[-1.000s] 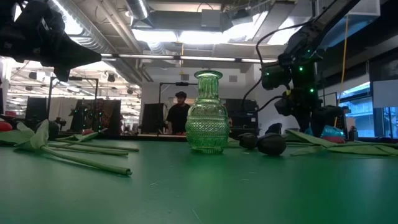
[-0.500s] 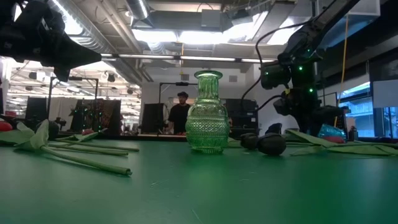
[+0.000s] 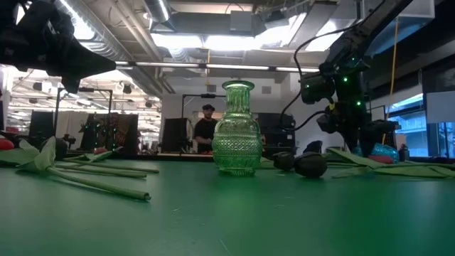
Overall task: Sort flowers into vase by color
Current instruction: Put the right black flower into the top right blue vase
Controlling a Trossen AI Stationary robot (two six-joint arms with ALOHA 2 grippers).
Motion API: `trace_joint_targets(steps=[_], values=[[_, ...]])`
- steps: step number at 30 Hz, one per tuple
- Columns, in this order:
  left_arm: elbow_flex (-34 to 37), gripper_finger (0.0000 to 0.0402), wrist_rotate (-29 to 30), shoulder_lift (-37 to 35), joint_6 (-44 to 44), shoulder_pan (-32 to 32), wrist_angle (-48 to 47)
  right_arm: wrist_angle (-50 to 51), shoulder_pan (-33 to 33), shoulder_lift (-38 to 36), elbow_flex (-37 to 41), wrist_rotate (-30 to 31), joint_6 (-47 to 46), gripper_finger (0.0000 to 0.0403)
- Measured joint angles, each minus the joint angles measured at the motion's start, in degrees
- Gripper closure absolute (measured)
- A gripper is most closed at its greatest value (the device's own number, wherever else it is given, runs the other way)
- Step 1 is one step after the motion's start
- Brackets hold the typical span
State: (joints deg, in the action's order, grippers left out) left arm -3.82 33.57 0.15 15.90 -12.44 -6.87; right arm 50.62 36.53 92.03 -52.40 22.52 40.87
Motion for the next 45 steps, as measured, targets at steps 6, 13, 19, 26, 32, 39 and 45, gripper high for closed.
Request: trace_joint_targets(steps=[6, 13, 19, 26, 32, 39, 45], values=[[-0.01, 0.0391, 0.01, 0.0, 0.02, -0.01, 0.0, -1.34, 0.29, -0.04, 1.01, 0.43, 0.0, 0.0239], [0.0, 0.0391, 0.0, 0.02, 0.0, 0.0, 0.0, -3.26, 0.27, -0.05, 1.04, 0.73, -2.79, 0.026], [0.01, 0.0391, 0.01, 0.02, 0.0, 0.01, -0.02, -2.45, 0.18, -0.86, -1.91, -2.67, -7.29, 0.0255], [0.0, 0.0391, -0.01, 0.01, 0.02, 0.0, 0.0, -4.67, 0.18, -5.97, -3.87, -12.86, -12.8, 0.0264], [0.01, 0.0391, 0.01, 0.0, 0.0, 0.01, -0.02, -9.23, 0.25, -12.96, -3.91, -20.0, -18.19, 0.0264], [-0.01, 0.0391, 0.01, 0.02, 0.0, -0.01, -0.02, -20.69, 0.25, -21.78, -3.01, -23.17, -24.11, 0.0264], [0.0, 0.0391, -0.01, 0.01, 0.0, -0.01, -0.02, -34.74, 3.32, -27.54, 2.66, -20.23, -30.61, 0.0264]])
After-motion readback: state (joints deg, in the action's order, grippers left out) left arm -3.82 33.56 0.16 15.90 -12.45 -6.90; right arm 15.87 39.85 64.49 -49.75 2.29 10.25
